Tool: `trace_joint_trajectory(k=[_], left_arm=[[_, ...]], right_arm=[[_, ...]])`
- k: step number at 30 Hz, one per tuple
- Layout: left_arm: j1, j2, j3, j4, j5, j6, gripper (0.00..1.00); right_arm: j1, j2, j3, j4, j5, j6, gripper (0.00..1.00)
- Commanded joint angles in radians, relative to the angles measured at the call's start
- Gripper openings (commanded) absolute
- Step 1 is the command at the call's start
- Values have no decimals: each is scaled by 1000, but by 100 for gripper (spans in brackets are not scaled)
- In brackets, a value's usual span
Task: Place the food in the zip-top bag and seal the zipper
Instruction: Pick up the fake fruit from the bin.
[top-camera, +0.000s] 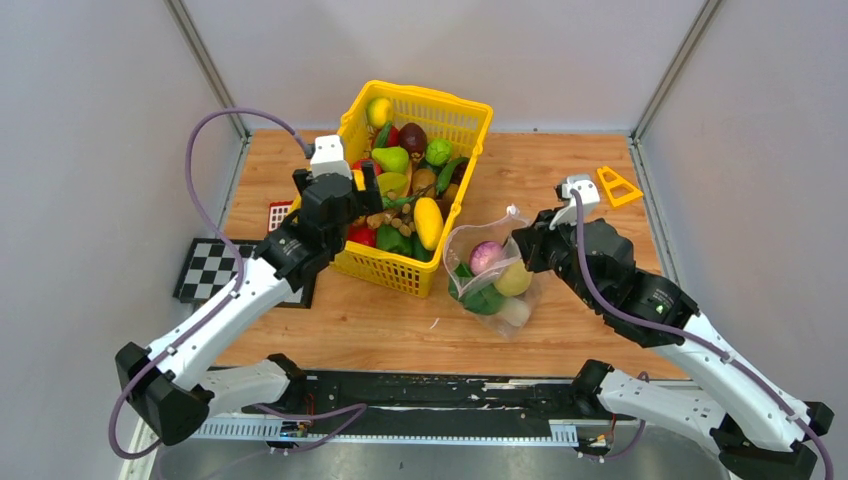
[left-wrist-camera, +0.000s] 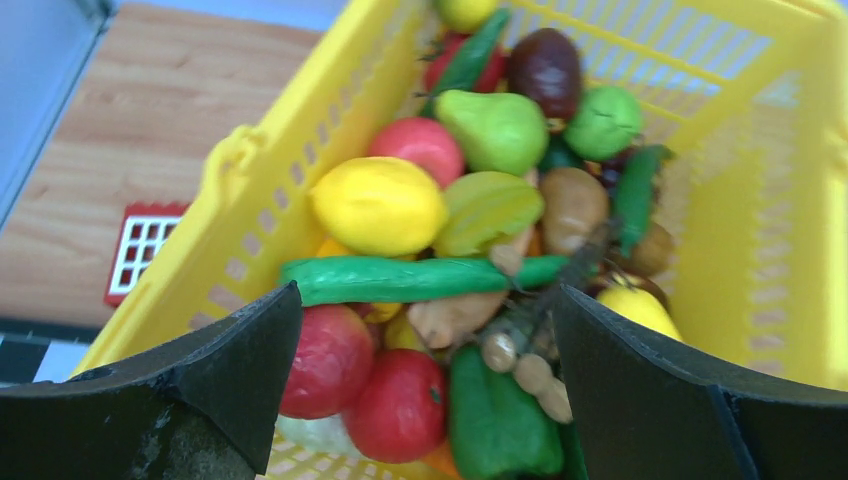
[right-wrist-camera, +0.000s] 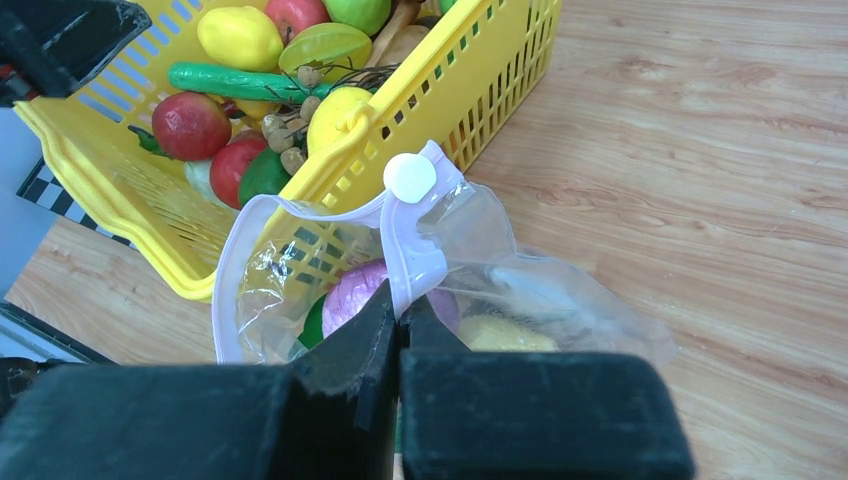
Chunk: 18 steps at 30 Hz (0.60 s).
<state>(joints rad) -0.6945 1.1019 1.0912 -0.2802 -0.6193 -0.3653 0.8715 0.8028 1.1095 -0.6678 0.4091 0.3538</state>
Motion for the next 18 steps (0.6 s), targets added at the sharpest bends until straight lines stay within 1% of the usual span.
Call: trace_joint_trajectory(k=[1,5,7,11,14,18], left_arm=[[71,70,57,-72,-92,-185,100],[96,170,132,-132,-166,-241,100],[112,217,160,-150,-166,-277,100],[139,283,167,-109,-153,-333,100],[171,323,186,-160,-170,-452,100],[195,393,202,-139,-157,-472,100]], right_arm=[[-4,3,7,91,-11,-8,0],[-4,4,7,94,-17,-6,0],[-3,3,7,97,-17,-6,0],[-3,1,9,94,-17,-7,0],[-3,-7,2,94,-9,-7,0],[-3,-10,-1,97,-10,0,0]])
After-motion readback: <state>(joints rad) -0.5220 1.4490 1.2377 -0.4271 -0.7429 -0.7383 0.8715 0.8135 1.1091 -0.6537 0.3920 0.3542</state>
